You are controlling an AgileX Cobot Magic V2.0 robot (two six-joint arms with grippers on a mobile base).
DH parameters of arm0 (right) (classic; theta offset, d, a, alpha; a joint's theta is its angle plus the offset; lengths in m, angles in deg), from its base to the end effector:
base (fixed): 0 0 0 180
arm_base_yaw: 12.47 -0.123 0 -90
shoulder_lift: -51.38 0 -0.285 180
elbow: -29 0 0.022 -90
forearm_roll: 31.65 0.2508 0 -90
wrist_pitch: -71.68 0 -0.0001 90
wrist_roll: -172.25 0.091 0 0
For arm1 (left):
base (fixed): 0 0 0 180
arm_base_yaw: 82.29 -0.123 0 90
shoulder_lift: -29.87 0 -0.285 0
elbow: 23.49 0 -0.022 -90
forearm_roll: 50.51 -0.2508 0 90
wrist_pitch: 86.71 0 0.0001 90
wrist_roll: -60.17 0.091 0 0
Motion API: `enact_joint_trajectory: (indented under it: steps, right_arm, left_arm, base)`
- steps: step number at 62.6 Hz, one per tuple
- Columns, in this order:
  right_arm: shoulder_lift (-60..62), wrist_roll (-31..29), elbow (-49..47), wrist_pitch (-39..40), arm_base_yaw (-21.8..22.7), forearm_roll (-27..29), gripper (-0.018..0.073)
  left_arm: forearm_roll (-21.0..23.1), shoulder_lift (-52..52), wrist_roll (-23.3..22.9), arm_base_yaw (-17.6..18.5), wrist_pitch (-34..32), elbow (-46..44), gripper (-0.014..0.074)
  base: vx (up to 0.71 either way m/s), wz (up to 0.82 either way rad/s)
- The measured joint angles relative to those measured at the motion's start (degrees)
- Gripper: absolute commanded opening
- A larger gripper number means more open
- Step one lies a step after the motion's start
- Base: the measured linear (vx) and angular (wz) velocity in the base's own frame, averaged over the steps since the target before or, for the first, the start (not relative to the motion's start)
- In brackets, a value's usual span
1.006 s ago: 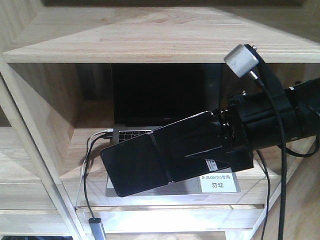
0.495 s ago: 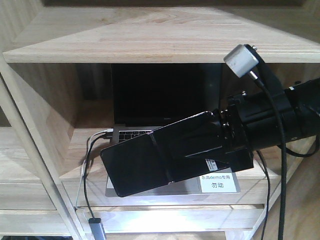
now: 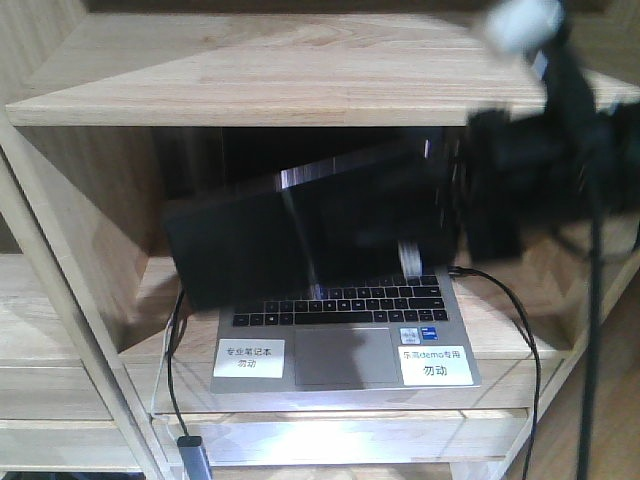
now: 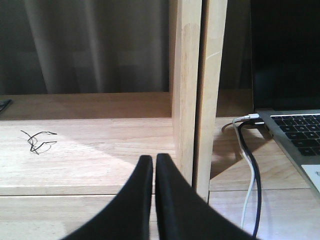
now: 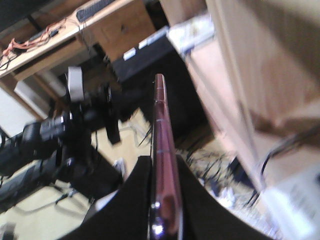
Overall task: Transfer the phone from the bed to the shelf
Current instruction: 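Lay the phone flat on the upper shelf and open the right gripper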
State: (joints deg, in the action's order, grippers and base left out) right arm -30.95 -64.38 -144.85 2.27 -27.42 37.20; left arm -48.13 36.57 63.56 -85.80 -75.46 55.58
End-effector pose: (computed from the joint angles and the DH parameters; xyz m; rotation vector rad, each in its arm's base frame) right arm 0.2160 0.1399 0.4042 -1.0315 1.8463 1.2061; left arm 0.0557 0.0027 0.1855 -0.0302 1.6932 0.0528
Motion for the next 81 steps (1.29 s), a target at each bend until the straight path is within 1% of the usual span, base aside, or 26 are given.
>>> enact_joint_trajectory:
  steps: [11,21,30,48,56,63,70,81]
  right_arm:
    - [-0.49,0.85,-8.76,4.78,0.00,0.34,-0.0002]
    - [-4.39,0.87,-18.35,7.73,0.00,1.19,-0.0002]
    - [-10.63,1.18,-27.08,8.73,0.00,1.89,-0.0002]
    - [-24.48,2.33,-43.76,11.68,-0.02,6.44,-0.0002]
    - [-29.79,3.43,-49.27,14.12,-1.37,6.65,-0.0002]
    - [-33.29,3.56,-51.84,16.99,-3.51,6.65,-0.0002]
    - [-35.82,3.56,-52.36,18.63,-5.23,6.65,-0.0002]
    - [-38.74,3.60,-52.43,20.03,-5.53,4.93,-0.0002]
  left_arm:
    - [0.00,0.00,0.00,0.00,0.00,0.00,0.0001]
    - [0.00,0.00,0.00,0.00,0.00,0.00,0.0001]
    - [0.00,0.00,0.00,0.00,0.00,0.00,0.0001]
    - [0.00,0.00,0.00,0.00,0.00,0.00,0.0001]
    - [0.00,0.00,0.00,0.00,0.00,0.00,0.0001]
    - [0.00,0.00,0.00,0.00,0.00,0.00,0.0001]
    - [0.00,0.00,0.00,0.00,0.00,0.00,0.0001]
    - [0.00,0.00,0.00,0.00,0.00,0.00,0.0001]
  base:
    - [0.00,0.00]
    - [0.00,0.00]
    - [0.00,0.00]
    - [0.00,0.00]
    - [0.00,0.00]
    - [0.00,0.00]
    - [0.00,0.00]
    - [0.00,0.00]
